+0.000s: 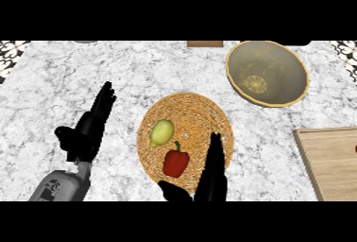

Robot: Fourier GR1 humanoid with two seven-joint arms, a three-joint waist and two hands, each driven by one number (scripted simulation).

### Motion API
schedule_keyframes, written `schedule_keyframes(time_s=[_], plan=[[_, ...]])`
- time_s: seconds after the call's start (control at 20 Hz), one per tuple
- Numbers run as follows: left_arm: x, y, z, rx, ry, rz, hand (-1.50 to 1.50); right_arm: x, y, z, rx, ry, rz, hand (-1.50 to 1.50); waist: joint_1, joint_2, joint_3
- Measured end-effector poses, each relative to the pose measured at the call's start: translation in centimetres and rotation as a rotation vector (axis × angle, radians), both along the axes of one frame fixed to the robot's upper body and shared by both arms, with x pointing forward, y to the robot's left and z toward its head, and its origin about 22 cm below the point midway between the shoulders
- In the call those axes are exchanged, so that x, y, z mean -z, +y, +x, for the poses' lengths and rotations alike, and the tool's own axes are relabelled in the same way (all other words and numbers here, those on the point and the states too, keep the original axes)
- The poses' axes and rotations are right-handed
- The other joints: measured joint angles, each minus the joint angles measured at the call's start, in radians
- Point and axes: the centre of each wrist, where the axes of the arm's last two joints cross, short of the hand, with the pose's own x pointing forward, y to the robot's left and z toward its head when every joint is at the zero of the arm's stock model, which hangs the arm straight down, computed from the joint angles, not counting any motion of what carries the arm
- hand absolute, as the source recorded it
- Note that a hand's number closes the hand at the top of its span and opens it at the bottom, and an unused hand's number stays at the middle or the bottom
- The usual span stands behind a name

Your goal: Pick the bell pepper from the placemat and place it in the bowl

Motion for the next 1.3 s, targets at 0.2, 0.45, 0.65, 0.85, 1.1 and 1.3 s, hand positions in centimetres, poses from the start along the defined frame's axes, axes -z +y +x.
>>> schedule_keyframes(time_s=[0.2, 0.45, 0.65, 0.85, 1.1, 1.3], plan=[[-0.2, -0.4, 0.1, 0.001, -0.001, -0.001, 0.0, 0.7, -0.2, 0.5, 0.027, 0.057, -0.036, -1.5, -0.003, -0.001, 0.0], [-0.1, -0.6, -0.3, 0.006, -0.004, -0.001, 0.0, 1.5, 0.2, 0.9, 0.016, 0.097, -0.039, -1.5, 0.001, -0.001, 0.0], [0.2, -0.2, -0.5, 0.004, -0.005, 0.001, 0.0, 1.6, 1.1, 1.9, -0.032, 0.102, -0.05, 1.5, 0.004, -0.001, 0.0], [0.3, 0.1, -0.4, 0.0, -0.002, 0.002, 0.0, 1.9, 1.5, 2.3, -0.083, 0.102, -0.098, 1.5, 0.001, -0.005, -0.002], [-0.1, 0.5, 0.2, 0.011, -0.002, 0.001, 0.0, 2.4, 1.9, 2.6, -0.136, 0.068, -0.117, 1.5, 0.004, -0.009, -0.004], [-0.1, -0.3, 0.1, 0.018, -0.009, -0.002, 0.0, 1.3, 2.2, 1.3, -0.229, 0.083, -0.054, 1.5, 0.009, -0.002, -0.003]])
